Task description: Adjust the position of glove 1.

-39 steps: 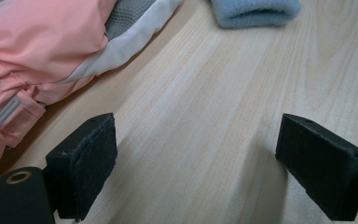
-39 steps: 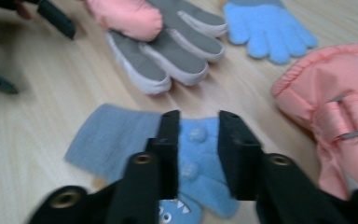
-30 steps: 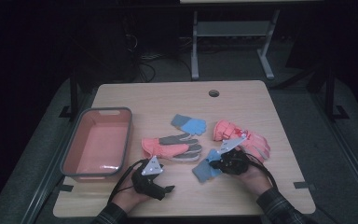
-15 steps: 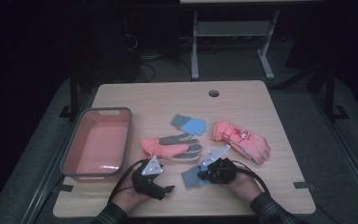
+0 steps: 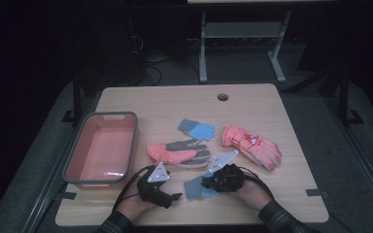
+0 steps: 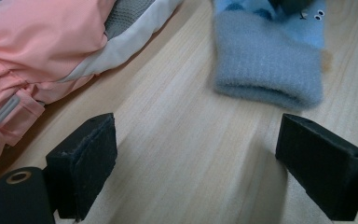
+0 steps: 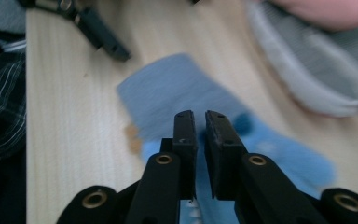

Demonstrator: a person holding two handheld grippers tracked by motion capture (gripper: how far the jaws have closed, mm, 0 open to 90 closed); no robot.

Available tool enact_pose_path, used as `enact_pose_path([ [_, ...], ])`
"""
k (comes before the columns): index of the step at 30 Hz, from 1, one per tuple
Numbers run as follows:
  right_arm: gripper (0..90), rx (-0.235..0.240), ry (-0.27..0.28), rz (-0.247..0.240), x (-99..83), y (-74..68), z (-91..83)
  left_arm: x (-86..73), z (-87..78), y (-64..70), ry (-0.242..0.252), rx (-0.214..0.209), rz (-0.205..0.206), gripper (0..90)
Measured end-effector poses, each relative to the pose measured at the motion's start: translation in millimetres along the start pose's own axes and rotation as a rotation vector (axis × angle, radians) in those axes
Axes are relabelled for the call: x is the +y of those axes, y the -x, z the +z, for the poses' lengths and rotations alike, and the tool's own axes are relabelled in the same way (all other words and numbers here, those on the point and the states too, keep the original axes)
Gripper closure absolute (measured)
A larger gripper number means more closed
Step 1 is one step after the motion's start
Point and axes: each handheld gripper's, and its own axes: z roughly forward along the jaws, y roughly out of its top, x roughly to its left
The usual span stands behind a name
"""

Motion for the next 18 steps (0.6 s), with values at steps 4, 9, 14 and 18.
enact_pose_path([
  [4, 78.2, -0.042, 0.024, 0.033, 7.3, 14.2, -10.4, 0.1, -0.2, -0.6, -0.003, 0.002, 0.009, 11.9],
  [9, 75.6, -0.073, 0.048, 0.06, 20.2, 29.3, -15.9, 0.0, 0.1, -0.4, 0.002, 0.003, 0.007, 11.9],
  [14, 72.7, -0.095, 0.072, 0.088, 34.0, 47.7, -15.9, 0.0, 0.1, -0.5, 0.001, 0.004, 0.008, 11.9],
  [18, 72.8, -0.133, 0.071, 0.105, 44.2, 67.6, -12.2, -0.1, -0.2, -0.4, -0.004, 0.001, 0.011, 11.9],
])
